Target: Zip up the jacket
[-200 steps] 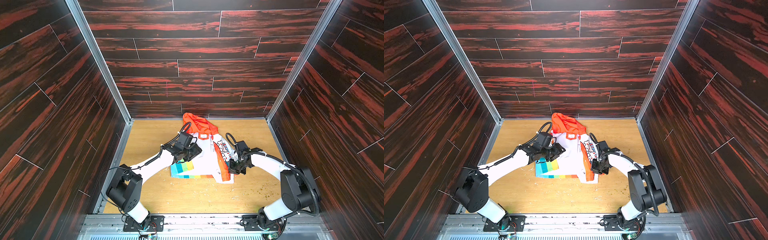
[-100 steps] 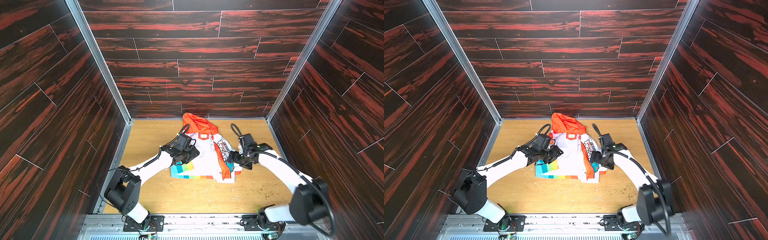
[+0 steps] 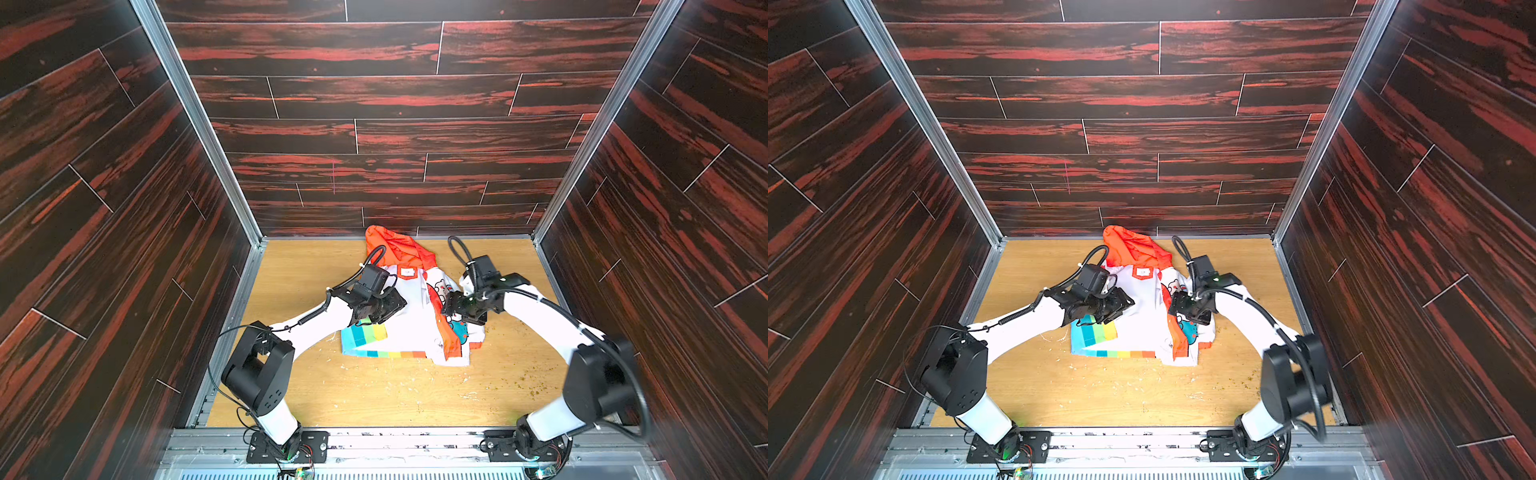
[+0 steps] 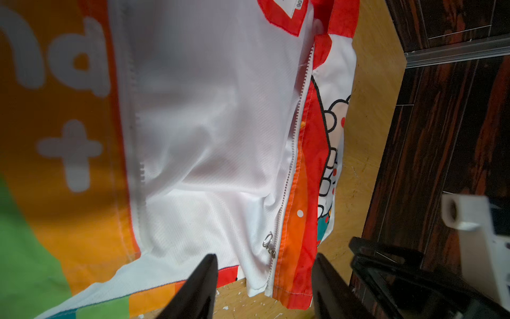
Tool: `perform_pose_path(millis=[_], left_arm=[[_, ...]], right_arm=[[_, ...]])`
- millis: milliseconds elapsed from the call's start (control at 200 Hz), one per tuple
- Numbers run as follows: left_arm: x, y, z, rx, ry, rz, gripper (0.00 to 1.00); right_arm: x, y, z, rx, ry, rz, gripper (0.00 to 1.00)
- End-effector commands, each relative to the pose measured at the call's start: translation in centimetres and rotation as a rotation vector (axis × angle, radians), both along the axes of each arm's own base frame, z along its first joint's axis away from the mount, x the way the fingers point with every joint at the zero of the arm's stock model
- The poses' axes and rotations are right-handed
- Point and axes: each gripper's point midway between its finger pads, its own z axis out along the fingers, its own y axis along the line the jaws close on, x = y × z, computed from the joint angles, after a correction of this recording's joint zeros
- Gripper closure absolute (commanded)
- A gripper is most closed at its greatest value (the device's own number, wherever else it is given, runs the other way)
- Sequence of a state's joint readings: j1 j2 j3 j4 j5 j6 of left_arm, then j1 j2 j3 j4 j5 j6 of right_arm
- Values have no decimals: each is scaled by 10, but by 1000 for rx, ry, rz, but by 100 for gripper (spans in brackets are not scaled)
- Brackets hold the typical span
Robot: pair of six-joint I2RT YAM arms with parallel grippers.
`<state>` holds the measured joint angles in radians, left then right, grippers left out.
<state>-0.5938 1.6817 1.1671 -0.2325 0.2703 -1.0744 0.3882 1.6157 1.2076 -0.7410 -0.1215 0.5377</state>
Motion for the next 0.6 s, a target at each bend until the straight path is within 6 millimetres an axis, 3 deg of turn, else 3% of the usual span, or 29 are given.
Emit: perform_pose_path(millis=[0,190,240,266,366,591], left_arm=[[0,-15,8,-37,-10,-32,46],[-23,-46,-6,-40,18,-142,54],[-28,-53,-2,-47,5,-174,56],[-30,-57,-14,-31,22,-189,57],[-38,-71,-21,-22,14,-259,62],[-55,-97,-36,-15,27,-380,67]], right_arm=[[10,12,-17,-6,40,24,24],[26,18,-58,-59,117,22,30],[30,16,-65,-83,132,12,36],[31,15,-67,-92,138,10,40],[34,14,-71,-98,146,-2,55],[25,9,-78,-21,186,-41,82]])
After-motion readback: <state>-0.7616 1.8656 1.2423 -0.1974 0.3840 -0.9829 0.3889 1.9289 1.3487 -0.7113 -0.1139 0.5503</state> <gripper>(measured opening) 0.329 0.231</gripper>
